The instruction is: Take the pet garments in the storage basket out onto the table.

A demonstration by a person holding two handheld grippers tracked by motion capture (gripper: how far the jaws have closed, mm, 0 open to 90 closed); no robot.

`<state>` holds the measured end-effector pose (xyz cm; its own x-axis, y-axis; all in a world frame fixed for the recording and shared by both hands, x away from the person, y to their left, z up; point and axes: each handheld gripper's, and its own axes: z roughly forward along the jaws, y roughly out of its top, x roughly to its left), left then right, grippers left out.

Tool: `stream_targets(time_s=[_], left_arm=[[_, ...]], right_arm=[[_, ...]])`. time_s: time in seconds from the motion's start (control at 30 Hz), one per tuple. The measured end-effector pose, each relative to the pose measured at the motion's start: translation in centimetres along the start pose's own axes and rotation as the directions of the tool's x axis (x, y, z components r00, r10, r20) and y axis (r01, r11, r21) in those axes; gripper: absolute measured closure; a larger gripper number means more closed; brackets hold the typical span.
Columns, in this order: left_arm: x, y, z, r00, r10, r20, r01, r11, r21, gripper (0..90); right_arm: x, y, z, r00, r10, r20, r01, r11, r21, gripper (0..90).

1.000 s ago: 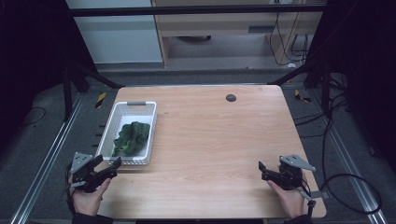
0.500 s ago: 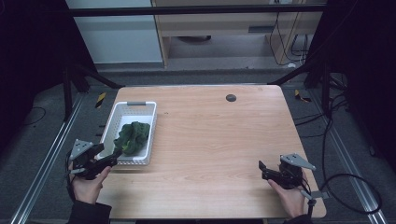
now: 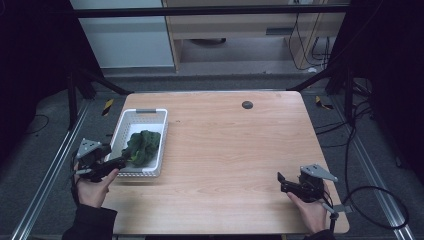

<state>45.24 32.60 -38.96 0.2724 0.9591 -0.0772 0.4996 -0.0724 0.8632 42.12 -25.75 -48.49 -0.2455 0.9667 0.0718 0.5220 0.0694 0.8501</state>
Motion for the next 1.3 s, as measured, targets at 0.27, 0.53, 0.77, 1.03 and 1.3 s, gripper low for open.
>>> stream_targets(time_s=[0.27,0.53,0.77,1.03,1.3], left_arm=[[0.0,0.8,1.3,0.9997,0.024,0.011,-0.024,0.9985,0.049,22.6],[0.2,2.0,2.3,0.9987,0.05,0.003,-0.05,0.9946,0.09,21.6],[0.7,2.6,3.0,0.9981,0.061,0.005,-0.062,0.9904,0.124,21.3],[1.0,3.2,3.7,0.9968,0.08,0.002,-0.079,0.984,0.16,20.4],[1.1,4.0,4.5,0.9943,0.105,0.015,-0.106,0.9729,0.205,19.9]], right_arm=[[0.0,0.0,0.1,1.0,-0.004,-0.005,0.005,1.0,0.007,11.9],[0.1,-0.1,0.2,0.9999,-0.013,-0.007,0.013,1.0,0.015,11.7],[0.0,-0.1,0.3,0.9997,-0.024,-0.007,0.025,1.0,0.017,11.5],[0.1,-0.1,0.4,0.9995,-0.03,-0.01,0.031,0.999,0.022,11.1],[0.1,-0.1,0.4,0.9996,-0.026,-0.012,0.027,0.999,0.029,10.7]])
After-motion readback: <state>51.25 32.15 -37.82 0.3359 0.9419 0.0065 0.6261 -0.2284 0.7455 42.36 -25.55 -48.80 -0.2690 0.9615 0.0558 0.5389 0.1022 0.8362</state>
